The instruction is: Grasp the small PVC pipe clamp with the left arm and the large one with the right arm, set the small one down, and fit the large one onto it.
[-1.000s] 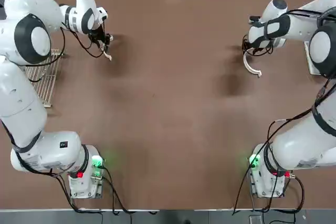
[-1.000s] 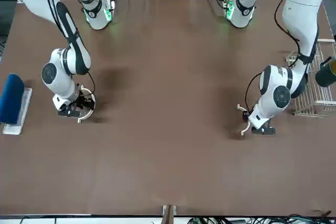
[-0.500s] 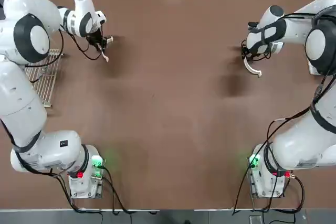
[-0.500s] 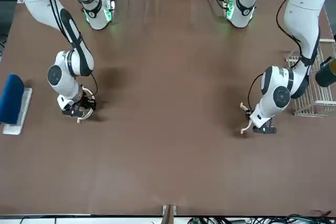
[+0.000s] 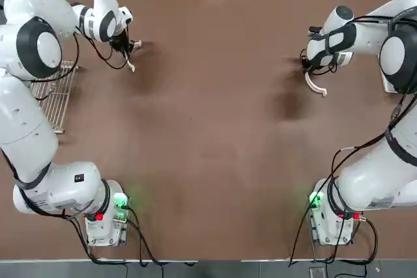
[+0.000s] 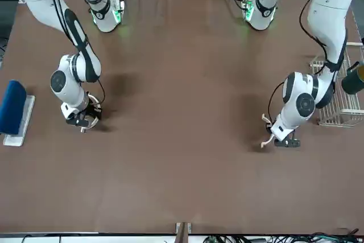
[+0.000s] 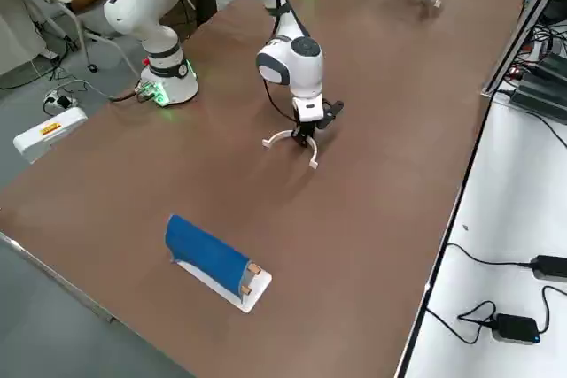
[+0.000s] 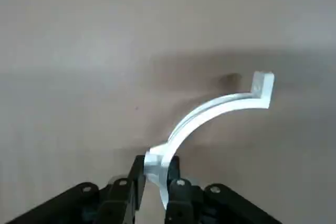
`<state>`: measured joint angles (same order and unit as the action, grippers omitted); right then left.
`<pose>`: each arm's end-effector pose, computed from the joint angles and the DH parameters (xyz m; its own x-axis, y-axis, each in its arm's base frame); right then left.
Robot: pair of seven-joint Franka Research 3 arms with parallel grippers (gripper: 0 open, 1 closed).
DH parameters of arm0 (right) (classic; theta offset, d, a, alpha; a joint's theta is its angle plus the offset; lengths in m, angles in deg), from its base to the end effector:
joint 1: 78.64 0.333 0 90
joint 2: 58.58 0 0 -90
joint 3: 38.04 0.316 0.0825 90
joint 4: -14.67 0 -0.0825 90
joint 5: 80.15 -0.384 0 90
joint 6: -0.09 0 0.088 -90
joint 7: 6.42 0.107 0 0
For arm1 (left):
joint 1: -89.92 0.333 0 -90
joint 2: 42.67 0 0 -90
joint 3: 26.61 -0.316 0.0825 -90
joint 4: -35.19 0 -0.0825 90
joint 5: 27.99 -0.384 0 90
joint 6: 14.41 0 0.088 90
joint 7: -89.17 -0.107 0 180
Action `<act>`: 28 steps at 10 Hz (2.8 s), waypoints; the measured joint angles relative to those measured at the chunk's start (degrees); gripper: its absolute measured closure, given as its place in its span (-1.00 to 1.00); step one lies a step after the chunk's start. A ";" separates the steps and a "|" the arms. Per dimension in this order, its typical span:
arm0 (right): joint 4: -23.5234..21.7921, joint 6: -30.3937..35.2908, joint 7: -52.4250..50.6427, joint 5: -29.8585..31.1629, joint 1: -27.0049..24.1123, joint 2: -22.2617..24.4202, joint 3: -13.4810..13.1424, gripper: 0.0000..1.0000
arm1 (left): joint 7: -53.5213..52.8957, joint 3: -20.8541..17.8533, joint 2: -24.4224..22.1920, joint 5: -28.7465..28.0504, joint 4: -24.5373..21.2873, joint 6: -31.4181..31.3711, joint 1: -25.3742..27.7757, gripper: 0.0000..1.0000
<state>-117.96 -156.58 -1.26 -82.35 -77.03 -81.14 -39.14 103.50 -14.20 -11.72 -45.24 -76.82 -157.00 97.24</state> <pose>0.5242 0.0028 0.1746 0.9931 -0.1145 0.0250 -0.1143 -0.9934 -0.0110 0.6169 -0.0521 0.2044 0.9985 -0.0476 0.0264 -0.0456 -0.9965 -0.0701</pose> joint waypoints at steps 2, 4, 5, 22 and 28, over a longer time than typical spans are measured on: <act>0.00 0.07 0.06 0.00 0.00 0.04 0.18 0.67 | 7.01 4.52 -0.85 1.45 3.80 2.75 -0.55 0.57; 0.03 1.39 0.68 0.00 0.03 0.24 0.98 0.78 | 13.94 7.75 -0.37 3.51 11.91 11.11 -4.62 0.57; 0.09 2.42 0.94 0.02 0.07 0.47 1.21 0.81 | 17.11 8.08 0.52 5.43 15.52 13.57 -8.59 0.57; 32.64 50.25 26.05 -0.13 2.38 13.37 13.34 0.81 | 42.23 2.80 21.85 7.77 35.61 13.01 -43.47 0.52; 39.03 50.65 39.34 -0.21 2.79 7.58 19.90 0.81 | 42.03 2.20 17.78 7.77 38.77 16.65 -40.41 -0.21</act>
<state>-78.93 -105.93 38.08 -82.57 -74.24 -73.56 -19.24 145.52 -12.00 6.06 -37.47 -38.05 -140.35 56.83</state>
